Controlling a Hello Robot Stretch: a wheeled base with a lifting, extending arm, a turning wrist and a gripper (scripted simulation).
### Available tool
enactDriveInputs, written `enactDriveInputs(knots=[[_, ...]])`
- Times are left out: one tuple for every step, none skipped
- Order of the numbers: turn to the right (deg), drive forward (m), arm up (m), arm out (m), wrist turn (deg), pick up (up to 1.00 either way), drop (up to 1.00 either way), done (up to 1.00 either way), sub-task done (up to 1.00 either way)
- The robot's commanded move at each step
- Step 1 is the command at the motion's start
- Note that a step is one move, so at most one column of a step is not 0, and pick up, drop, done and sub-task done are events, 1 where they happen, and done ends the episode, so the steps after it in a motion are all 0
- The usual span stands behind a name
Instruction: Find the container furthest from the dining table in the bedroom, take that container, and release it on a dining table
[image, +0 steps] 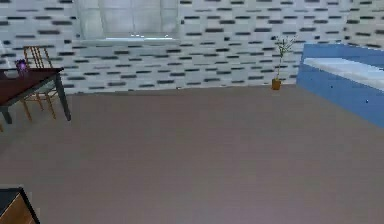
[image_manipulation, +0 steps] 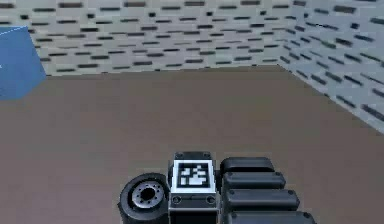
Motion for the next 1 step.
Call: enactDriveInputs(knots=[[0.0,0.7,0.0,0.0,0.0,0.0,0.0,0.0,0.0]])
